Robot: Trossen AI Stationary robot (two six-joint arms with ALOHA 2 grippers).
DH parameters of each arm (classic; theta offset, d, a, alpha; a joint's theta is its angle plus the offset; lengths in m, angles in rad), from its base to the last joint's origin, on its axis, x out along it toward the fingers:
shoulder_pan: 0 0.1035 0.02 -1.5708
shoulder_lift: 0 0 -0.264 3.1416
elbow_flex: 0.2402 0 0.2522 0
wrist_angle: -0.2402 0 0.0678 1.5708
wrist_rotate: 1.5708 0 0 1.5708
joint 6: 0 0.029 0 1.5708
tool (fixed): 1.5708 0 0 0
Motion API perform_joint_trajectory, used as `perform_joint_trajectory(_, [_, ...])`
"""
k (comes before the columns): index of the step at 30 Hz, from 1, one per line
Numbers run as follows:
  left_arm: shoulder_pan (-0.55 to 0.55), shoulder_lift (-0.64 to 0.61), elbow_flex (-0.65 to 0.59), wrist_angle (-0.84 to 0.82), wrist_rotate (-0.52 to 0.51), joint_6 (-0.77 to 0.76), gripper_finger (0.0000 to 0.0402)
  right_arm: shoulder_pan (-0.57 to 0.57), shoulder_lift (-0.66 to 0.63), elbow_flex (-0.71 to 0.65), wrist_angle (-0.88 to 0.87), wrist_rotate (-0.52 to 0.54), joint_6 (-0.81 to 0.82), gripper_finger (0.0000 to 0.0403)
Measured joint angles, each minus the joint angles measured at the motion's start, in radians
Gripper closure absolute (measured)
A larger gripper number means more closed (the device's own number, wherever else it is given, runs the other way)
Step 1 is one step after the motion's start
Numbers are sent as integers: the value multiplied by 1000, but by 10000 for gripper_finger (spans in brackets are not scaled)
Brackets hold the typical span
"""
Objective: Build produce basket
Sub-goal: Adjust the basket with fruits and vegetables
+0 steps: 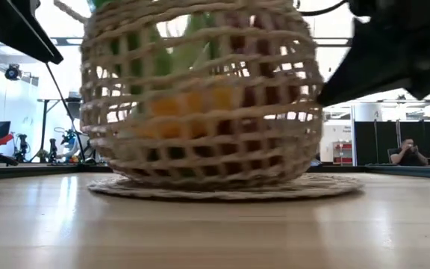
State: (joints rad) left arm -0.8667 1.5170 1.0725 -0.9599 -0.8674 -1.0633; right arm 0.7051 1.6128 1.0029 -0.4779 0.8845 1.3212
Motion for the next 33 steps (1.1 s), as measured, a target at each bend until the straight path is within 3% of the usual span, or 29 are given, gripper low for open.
perform_joint_trajectory(6, [-6, -140, -1, -200, 47, -83, 208, -72, 188, 192, 12, -3, -147, 394])
perform_joint_trajectory(14, [-36, -358, 12, -228, 103, -80, 208, -138, 393, 512, 14, -13, -451, 394])
perform_joint_trajectory(19, [-89, -450, 15, -226, 103, -81, 208, -100, 416, 640, 14, -103, -628, 394])
perform_joint_trajectory(23, [-135, -459, 7, -162, 63, -66, 208, -19, 389, 661, -16, -135, -668, 394])
perform_joint_trajectory(27, [-160, -411, 7, 66, 6, 94, 208, 70, 315, 644, -173, -133, -530, 394])
perform_joint_trajectory(33, [-165, -313, 49, 605, 56, 597, 208, 180, 266, 575, -657, -157, 24, 394])
